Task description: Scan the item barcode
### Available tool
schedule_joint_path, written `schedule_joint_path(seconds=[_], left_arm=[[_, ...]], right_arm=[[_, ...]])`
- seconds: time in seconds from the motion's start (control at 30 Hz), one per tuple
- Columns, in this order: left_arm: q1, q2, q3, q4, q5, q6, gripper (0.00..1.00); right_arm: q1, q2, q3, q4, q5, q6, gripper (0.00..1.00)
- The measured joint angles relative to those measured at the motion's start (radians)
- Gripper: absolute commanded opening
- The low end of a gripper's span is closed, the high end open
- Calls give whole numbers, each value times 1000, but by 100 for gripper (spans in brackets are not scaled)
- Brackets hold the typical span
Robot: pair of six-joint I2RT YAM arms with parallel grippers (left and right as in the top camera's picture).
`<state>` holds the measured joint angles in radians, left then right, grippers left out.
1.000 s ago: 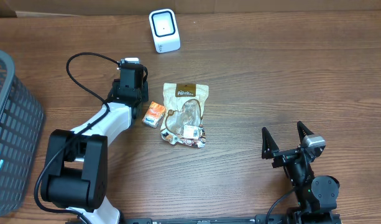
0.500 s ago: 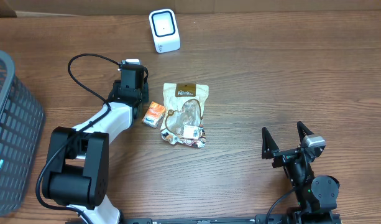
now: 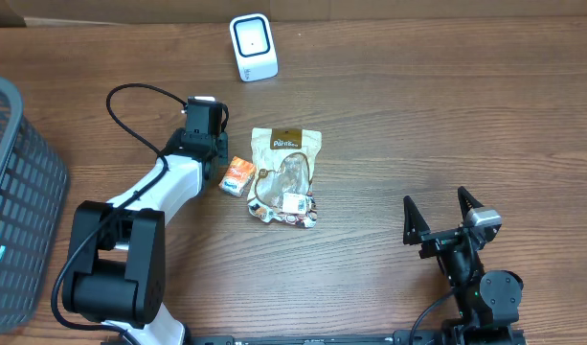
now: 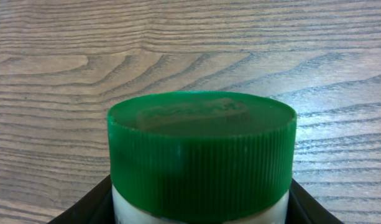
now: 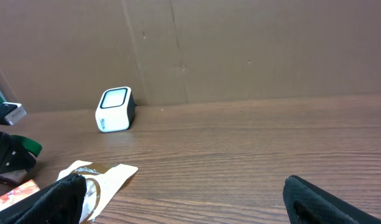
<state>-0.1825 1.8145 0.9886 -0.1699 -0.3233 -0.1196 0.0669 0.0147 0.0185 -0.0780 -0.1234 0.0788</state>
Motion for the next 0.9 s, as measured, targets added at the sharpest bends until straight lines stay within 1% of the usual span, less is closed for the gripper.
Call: schedule_joint_path(seconds=[0.1, 0.17, 0.53, 0.67, 0.8, 0.9], left_arm=[[0, 0, -3, 20, -3, 6, 4], [0, 0, -15, 63, -3, 20, 4], [1, 66, -51, 378, 5, 32, 4], [1, 92, -63, 487, -10, 91, 4], [2, 103, -72, 590, -19, 192, 4], [7, 103, -72, 619, -17, 239, 4]], right_arm=[[0, 0, 0, 0, 0, 0, 100], [0, 0, 0, 0, 0, 0, 100], [0, 0, 0, 0, 0, 0, 100], [0, 0, 0, 0, 0, 0, 100], [0, 0, 0, 0, 0, 0, 100], [0, 0, 0, 0, 0, 0, 100]])
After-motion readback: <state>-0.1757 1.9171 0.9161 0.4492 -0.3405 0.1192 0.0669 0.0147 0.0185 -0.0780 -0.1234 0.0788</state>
